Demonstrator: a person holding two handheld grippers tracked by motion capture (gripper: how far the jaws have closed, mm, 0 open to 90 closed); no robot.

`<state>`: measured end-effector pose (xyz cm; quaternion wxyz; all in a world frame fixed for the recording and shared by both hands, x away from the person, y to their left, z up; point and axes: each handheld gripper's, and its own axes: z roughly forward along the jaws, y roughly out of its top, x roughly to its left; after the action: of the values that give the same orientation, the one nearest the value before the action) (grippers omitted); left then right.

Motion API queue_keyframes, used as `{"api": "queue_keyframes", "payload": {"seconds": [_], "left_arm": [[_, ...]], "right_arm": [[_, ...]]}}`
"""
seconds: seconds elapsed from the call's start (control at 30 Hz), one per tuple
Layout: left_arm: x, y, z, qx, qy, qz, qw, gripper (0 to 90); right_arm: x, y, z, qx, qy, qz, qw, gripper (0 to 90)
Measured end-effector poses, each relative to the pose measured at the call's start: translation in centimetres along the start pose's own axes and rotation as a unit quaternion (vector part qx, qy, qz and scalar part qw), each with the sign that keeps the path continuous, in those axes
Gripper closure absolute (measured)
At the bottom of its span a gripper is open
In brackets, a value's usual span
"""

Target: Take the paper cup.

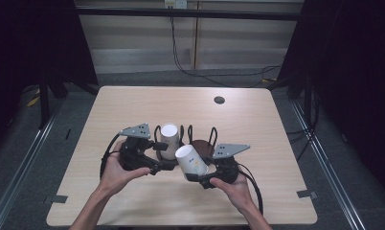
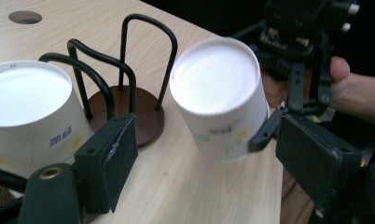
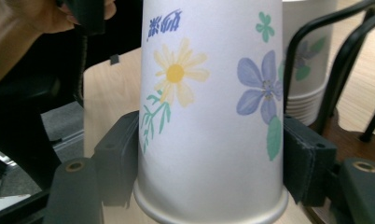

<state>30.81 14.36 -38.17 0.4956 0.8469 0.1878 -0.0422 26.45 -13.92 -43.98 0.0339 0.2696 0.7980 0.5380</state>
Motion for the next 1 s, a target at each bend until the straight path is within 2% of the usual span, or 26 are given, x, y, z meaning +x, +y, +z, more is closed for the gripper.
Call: {"api": "queue_keyframes", "payload": {"seconds": [0.1, 0.17, 0.33, 0.53, 0.63, 0.7, 0.8, 0.9, 0.93, 1.0], "left_arm": [[0.1, -0.3, 0.1, 0.003, 0.004, 0.004, 1.0, 20.8], [0.1, -0.4, 0.3, 0.014, 0.008, 0.008, 0.9998, 20.9], [-0.2, -0.5, 0.7, 0.017, 0.007, 0.017, 0.9997, 21.4], [-0.3, -0.7, 1.1, 0.028, 0.01, 0.023, 0.9993, 21.5], [-0.3, -0.8, 1.4, 0.033, 0.008, 0.022, 0.9992, 21.5], [-0.4, -0.9, 1.4, 0.039, 0.008, 0.024, 0.9989, 21.5], [-0.4, -0.9, 1.4, 0.039, 0.009, 0.027, 0.9988, 22.6], [-0.3, -0.7, 1.1, 0.037, 0.018, 0.03, 0.9987, 23.4], [-0.3, -0.6, 1.0, 0.029, 0.034, 0.03, 0.9986, 23.1], [-0.4, -0.5, 1.0, 0.032, 0.038, 0.033, 0.9982, 22.1]], "right_arm": [[-0.2, 0.0, -0.2, 0.002, 0.001, 0.003, 1.0, 30.1], [-0.2, 0.1, -0.3, 0.006, 0.001, 0.006, 1.0, 30.2], [-0.3, 0.5, -0.7, 0.039, 0.004, 0.0, 0.9992, 30.3], [-0.3, 0.9, -1.3, 0.055, 0.003, -0.007, 0.9985, 30.3], [-0.3, 1.0, -1.5, 0.069, 0.004, -0.013, 0.9975, 30.2], [-0.3, 1.3, -1.6, 0.094, -0.012, -0.023, 0.9953, 30.1], [-0.4, 1.7, -2.2, 0.104, -0.008, -0.027, 0.9942, 30.2], [-0.4, 2.0, -2.8, 0.112, -0.007, -0.031, 0.9932, 30.2], [-0.4, 2.2, -2.9, 0.113, -0.008, -0.034, 0.993, 30.2], [-0.4, 2.3, -3.0, 0.113, -0.008, -0.033, 0.9931, 30.2]]}}
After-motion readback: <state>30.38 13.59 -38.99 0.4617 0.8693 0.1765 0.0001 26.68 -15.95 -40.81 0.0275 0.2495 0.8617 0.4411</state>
